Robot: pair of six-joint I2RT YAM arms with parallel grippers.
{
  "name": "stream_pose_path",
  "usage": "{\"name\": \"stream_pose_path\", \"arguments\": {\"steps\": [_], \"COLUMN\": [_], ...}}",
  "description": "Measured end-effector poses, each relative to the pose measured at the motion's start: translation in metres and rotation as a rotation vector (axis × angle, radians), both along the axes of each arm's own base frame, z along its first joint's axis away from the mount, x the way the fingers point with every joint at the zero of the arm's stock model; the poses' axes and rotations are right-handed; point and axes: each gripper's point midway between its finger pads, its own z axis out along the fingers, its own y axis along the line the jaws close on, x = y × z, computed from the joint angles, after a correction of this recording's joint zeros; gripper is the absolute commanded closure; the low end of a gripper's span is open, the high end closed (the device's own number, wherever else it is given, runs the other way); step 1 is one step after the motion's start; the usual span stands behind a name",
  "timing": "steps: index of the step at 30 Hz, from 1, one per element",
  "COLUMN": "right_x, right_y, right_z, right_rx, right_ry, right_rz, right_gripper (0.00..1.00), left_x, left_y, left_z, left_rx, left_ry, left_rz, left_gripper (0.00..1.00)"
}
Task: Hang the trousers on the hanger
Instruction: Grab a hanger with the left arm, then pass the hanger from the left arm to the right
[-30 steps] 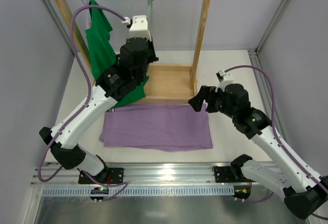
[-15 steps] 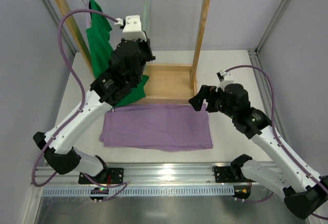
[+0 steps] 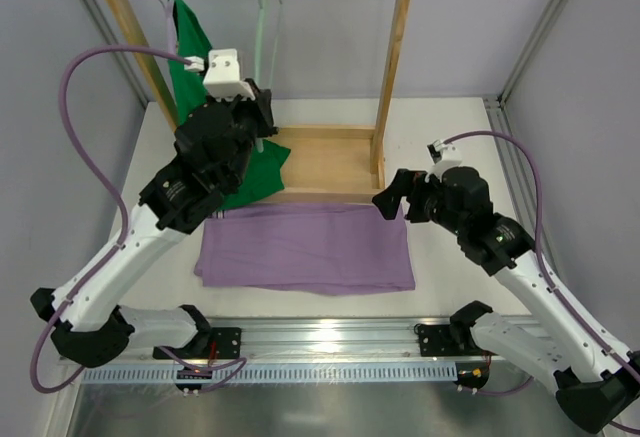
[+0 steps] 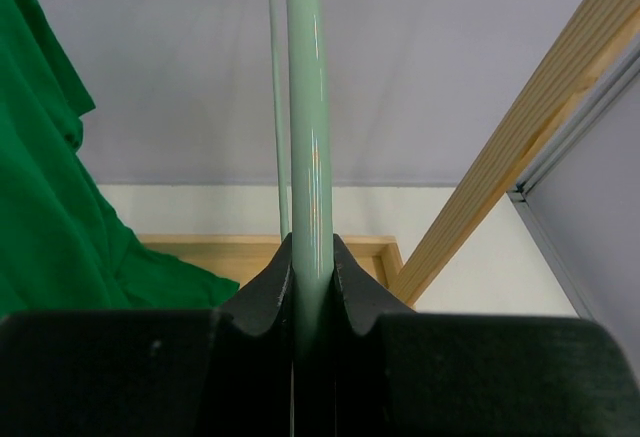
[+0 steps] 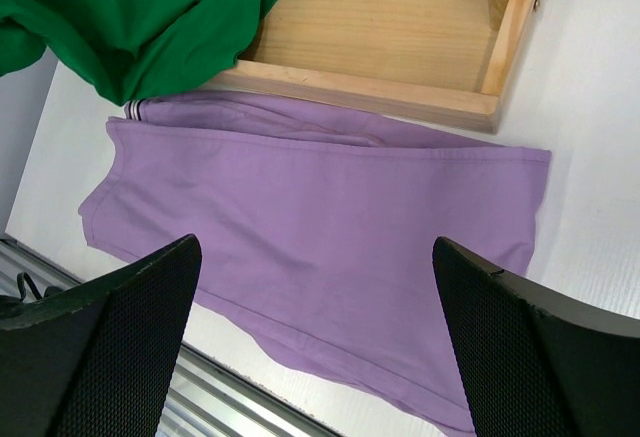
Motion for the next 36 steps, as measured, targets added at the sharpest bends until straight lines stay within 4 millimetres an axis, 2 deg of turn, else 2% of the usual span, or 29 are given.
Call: {"name": "stream_pose_path", "arguments": {"steps": [5, 8, 11, 15, 18, 22, 25, 28, 32, 36], "right_x": [-0.004, -0.005, -0.006, -0.009, -0.005, 0.004, 0.014, 0.032, 0.060, 0.079], "right_y": [-0.004, -0.005, -0.005, 0.004, 0.025, 0.069, 0.100, 0.123, 0.146, 0.167], "right_z": [0.003, 0.003, 0.003, 0.007, 0.022, 0.049, 0.067, 0.071, 0.067, 0.074], "right_rx": [0.000, 0.001, 0.013, 0.078, 0.149, 0.218, 0.294, 0.363, 0.390, 0.352], "right_ry": [-0.008, -0.008, 0.004, 0.037, 0.058, 0.063, 0.053, 0.073, 0.091, 0.044], "right_rz": [-0.008, -0.010, -0.016, -0.006, 0.017, 0.064, 0.066, 0.027, -0.036, -0.051], "right_gripper": [0.00, 0.00, 0.00, 0.02, 0.05, 0.11, 0.25, 0.30, 0.31, 0.31], "left_x": [-0.021, -0.029, -0.037, -0.046, -0.053, -0.061, -0.067, -0.074, -0.082, -0.087], "left_y": [0.020, 0.023, 0.020, 0.015, 0.009, 0.002, 0.002, 0.005, 0.008, 0.009], "left_z": [-0.005, -0.013, -0.030, -0.067, -0.099, -0.142, -0.168, -0.179, -0.179, -0.186], "left_rx": [-0.016, -0.026, -0.022, -0.017, -0.015, -0.006, -0.003, -0.016, -0.049, -0.075], "left_ry": [-0.005, 0.005, 0.037, 0.106, 0.169, 0.259, 0.309, 0.333, 0.328, 0.339], "left_rz": [-0.011, -0.035, -0.078, -0.132, -0.176, -0.217, -0.226, -0.233, -0.244, -0.255], "left_gripper": [1.00, 1.00, 1.00, 1.00, 1.00, 1.00, 1.00, 1.00, 1.00, 1.00]}}
